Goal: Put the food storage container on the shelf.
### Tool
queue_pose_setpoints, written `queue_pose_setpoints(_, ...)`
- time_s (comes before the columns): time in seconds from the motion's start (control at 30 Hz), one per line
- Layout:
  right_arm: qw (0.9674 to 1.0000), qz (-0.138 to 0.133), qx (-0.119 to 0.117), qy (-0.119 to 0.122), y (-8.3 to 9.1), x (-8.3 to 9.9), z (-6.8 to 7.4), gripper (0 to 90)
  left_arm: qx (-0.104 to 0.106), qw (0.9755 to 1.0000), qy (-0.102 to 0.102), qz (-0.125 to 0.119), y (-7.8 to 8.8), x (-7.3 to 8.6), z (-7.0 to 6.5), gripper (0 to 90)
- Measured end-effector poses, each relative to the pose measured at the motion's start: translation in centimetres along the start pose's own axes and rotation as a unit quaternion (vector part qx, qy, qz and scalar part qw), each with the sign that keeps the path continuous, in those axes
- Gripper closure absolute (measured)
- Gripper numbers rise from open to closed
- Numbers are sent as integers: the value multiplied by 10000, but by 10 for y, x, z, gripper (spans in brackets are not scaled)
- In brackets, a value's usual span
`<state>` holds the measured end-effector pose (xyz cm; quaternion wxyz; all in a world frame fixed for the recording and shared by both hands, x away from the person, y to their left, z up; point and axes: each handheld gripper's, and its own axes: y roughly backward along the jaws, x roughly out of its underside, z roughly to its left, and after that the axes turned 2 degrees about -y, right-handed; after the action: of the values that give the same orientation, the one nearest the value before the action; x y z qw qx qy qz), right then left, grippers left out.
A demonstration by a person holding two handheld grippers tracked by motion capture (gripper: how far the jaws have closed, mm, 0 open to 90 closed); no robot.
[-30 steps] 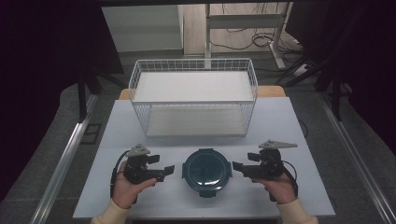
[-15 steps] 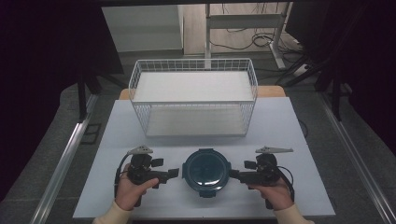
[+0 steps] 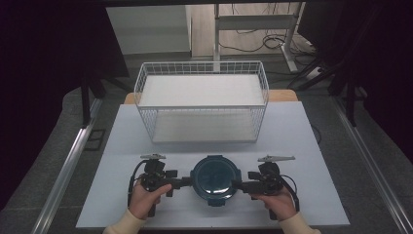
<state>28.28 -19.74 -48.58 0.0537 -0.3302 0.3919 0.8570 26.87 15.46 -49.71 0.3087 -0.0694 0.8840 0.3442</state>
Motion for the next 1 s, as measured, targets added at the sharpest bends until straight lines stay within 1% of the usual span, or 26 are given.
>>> queue_pose_setpoints(0.03,10000,6,-14,-86,-2,0,-1,90,73,9999,73,11,-4,-1,1,126)
queue_pose_setpoints(0.07,10000,6,-14,-86,-2,0,-1,90,73,9999,73,11,-4,-1,1,125)
queue_pose_setpoints(0.1,9999,-59,-49,-144,-5,-1,-2,86,142,9998,102,52,-7,-2,1,126)
queue_pose_setpoints(0.23,9999,-35,-41,-164,-9,-1,-1,79,152,9997,172,49,-12,-3,3,124)
queue_pose_setpoints(0.3,9998,33,-45,-197,-15,0,-1,71,235,9993,304,43,-14,-3,5,119)
queue_pose_setpoints(0.33,9998,33,-45,-197,-15,0,-1,71,235,9993,304,43,-14,-3,5,119)
queue_pose_setpoints(0.37,9997,45,-58,-220,-16,0,-2,69,278,9989,369,29,-15,-3,6,119)
queue_pose_setpoints(0.43,9993,32,-121,-355,-19,-1,-3,65,367,9983,457,45,-19,-3,7,120)
queue_pose_setpoints(0.47,9990,39,-145,-416,-20,-2,-3,65,367,9983,457,45,-19,-3,7,120)
queue_pose_setpoints(0.5,9990,39,-145,-416,-20,-2,-3,65,398,9981,468,81,-21,-2,7,120)
queue_pose_setpoints(0.57,9984,30,-224,-515,-22,-2,-4,65,455,9978,459,125,-24,-2,6,124)
queue_pose_setpoints(0.63,9977,78,-298,-596,-24,-1,-3,68,518,9974,479,162,-29,-2,6,132)
queue_pose_setpoints(0.67,9977,78,-298,-596,-24,-1,-3,68,518,9974,479,162,-29,-2,6,135)
queue_pose_setpoints(0.7,9971,117,-363,-651,-26,-1,-2,73,583,9969,490,196,-33,-1,5,144)
queue_pose_setpoints(0.73,9970,130,-386,-665,-26,-1,-2,77,583,9969,490,196,-33,-1,5,151)
queue_pose_setpoints(0.77,9965,146,-411,-712,-27,0,-1,81,651,9963,494,258,-36,-1,5,157)
queue_pose_setpoints(0.8,9965,146,-411,-712,-27,0,-1,81,651,9963,494,258,-36,-1,5,162)
queue_pose_setpoints(0.83,9958,169,-449,-774,-29,1,-1,92,706,9957,500,321,-40,0,4,172)
queue_pose_setpoints(0.87,9954,181,-476,-816,-30,1,-1,101,706,9957,500,321,-40,0,4,181)
queue_pose_setpoints(0.9,9946,220,-526,-872,-31,2,-1,110,783,9950,486,384,-43,1,2,196)
queue_pose_setpoints(0.93,9939,271,-556,-918,-32,3,-1,128,783,9950,486,384,-43,1,2,217)
queue_pose_setpoints(1.0,9928,328,-559,-1009,-34,5,-1,133,736,9952,492,413,-46,2,0,209)
